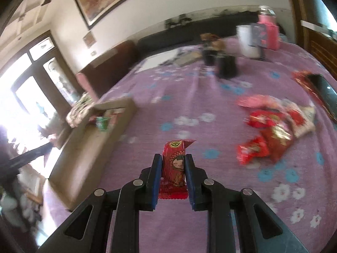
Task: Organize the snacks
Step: 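Grasp the red character-printed snack with the right gripper while the left gripper approaches the pink packet, then carry the red snack and pink packet into the box and release both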
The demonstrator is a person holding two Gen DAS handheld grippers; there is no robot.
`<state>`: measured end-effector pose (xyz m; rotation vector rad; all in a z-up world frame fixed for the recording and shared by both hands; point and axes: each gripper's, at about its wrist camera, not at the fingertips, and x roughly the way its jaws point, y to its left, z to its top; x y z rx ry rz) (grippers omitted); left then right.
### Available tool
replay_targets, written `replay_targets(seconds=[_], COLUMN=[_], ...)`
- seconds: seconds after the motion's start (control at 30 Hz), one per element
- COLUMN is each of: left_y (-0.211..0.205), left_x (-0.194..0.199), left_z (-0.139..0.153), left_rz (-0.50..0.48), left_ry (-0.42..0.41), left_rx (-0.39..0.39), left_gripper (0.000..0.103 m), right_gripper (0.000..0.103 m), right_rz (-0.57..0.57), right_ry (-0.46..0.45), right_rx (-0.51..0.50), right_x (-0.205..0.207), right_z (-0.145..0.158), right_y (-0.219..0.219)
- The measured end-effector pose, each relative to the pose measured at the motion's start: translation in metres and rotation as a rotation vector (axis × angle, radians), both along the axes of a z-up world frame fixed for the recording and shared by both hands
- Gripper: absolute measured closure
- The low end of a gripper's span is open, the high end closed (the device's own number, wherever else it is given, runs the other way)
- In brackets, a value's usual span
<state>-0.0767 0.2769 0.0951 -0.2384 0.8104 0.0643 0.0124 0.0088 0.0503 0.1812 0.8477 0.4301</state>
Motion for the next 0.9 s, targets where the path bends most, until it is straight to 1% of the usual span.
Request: replay_targets(seconds=[0.07, 0.17, 0.3, 0.4, 0.5, 0.63, 0.73, 0.83, 0.87, 0.9], left_y=[0.018, 0.033, 0.039, 0.043, 0.051, 0.065, 0.073, 0.076, 0.076, 0.077], left_x=[0.010, 0.028, 0.055, 0.072, 0.086, 0.099, 0.103, 0.105, 0.104, 0.104], left_z=[-0.005, -0.013, -0.029, -0.041, -0.052, -0.061, -0.065, -0.066, -0.066, -0.066], left_rz=[0.025, 0.036, 0.036, 0.035, 0.047, 0.070, 0.088, 0.090, 0.094, 0.097], left_ry=[0.021, 0.049, 0.092, 0.124, 0.150, 0.172, 0.180, 0.173, 0.170, 0.171], left_rx=[-0.019, -0.040, -0.041, -0.065, -0.084, -0.094, -0.093, -0.105, -0.110, -0.122], left_gripper=[0.080, 0.080, 0.080, 0.080, 0.080, 0.080, 0.080, 0.079, 0.078, 0.077], right_gripper=[0.081, 0.081, 0.081, 0.081, 0.081, 0.081, 0.081, 0.081, 0.078, 0.078], right_rz=[0.037, 0.094, 0.179, 0.238, 0.290, 0.323, 0.329, 0.326, 0.328, 0.329], right_ry=[0.014, 0.049, 0.089, 0.123, 0.177, 0.227, 0.259, 0.282, 0.284, 0.284], right_rx=[0.018, 0.052, 0.055, 0.041, 0.015, -0.011, -0.025, -0.037, -0.040, -0.043], right_x=[0.006, 0.020, 0.038, 0.050, 0.067, 0.085, 0.097, 0.102, 0.103, 0.103], right_z=[0.010, 0.022, 0.023, 0.014, -0.002, -0.019, -0.032, -0.042, -0.044, -0.045], right_y=[0.017, 0.047, 0.104, 0.146, 0.192, 0.231, 0.250, 0.261, 0.263, 0.265])
